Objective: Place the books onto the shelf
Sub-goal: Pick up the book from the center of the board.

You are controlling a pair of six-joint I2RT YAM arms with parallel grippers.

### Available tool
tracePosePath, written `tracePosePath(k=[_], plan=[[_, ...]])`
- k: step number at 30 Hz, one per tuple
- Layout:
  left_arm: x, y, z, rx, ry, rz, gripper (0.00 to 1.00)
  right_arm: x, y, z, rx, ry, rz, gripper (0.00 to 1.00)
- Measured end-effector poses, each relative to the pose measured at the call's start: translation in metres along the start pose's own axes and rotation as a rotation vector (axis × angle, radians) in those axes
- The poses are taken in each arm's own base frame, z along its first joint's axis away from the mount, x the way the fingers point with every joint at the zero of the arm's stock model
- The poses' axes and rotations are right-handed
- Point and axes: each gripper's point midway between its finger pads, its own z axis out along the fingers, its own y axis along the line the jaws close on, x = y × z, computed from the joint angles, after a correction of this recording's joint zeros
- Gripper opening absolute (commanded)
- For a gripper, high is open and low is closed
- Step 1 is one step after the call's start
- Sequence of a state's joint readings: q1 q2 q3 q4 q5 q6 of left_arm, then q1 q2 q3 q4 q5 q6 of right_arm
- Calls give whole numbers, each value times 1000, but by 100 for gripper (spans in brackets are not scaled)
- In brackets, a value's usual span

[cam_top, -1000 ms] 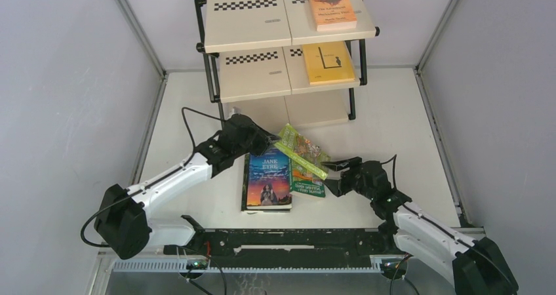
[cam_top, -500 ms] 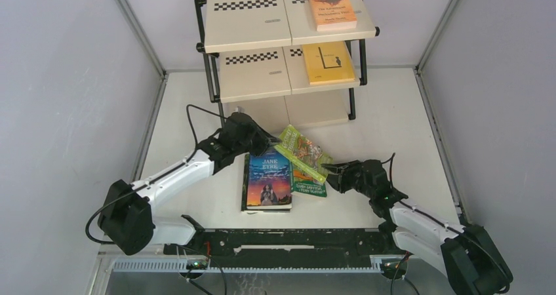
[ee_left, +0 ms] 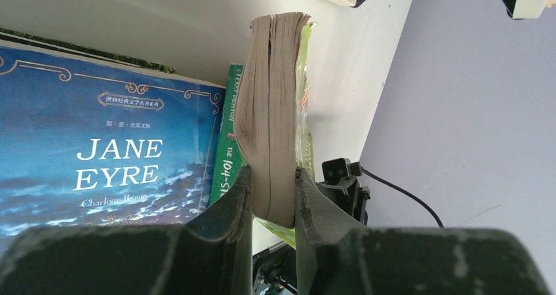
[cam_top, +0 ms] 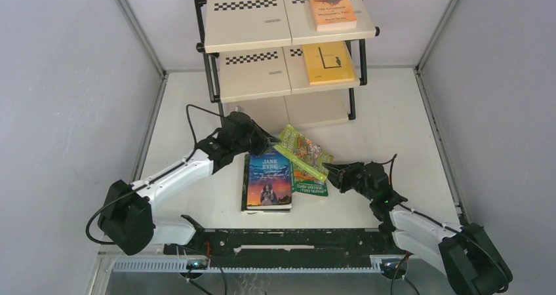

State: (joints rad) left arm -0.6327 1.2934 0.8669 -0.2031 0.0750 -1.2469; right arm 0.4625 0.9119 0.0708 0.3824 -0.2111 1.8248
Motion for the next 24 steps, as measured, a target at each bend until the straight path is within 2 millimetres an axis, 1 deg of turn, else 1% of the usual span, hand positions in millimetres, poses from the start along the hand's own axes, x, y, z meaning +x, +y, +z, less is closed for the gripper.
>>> tracePosePath(k=[5,8,12,15,18,21,24], plan=[[-2,1,0,3,7,-7,27,-1,8,-2,-39,-16,-22,0],[-3,0,-1,11,13,-8,32,-2,15,-4,-71,-31,-53,0],[-3,3,2,5,27,4,38,-6,21,-5,-106,-61,-114,0],[-1,11,9,-18,43,18,42,-9,28,-5,-120,-89,-171,0],[3,19,15,-39,65,29,44,-10,37,-4,-142,-113,-240,0],[4,24,22,-53,81,36,44,-13,40,-1,-141,-131,-296,0],[3,29,29,-65,82,37,47,-16,43,3,-137,-143,-345,0]])
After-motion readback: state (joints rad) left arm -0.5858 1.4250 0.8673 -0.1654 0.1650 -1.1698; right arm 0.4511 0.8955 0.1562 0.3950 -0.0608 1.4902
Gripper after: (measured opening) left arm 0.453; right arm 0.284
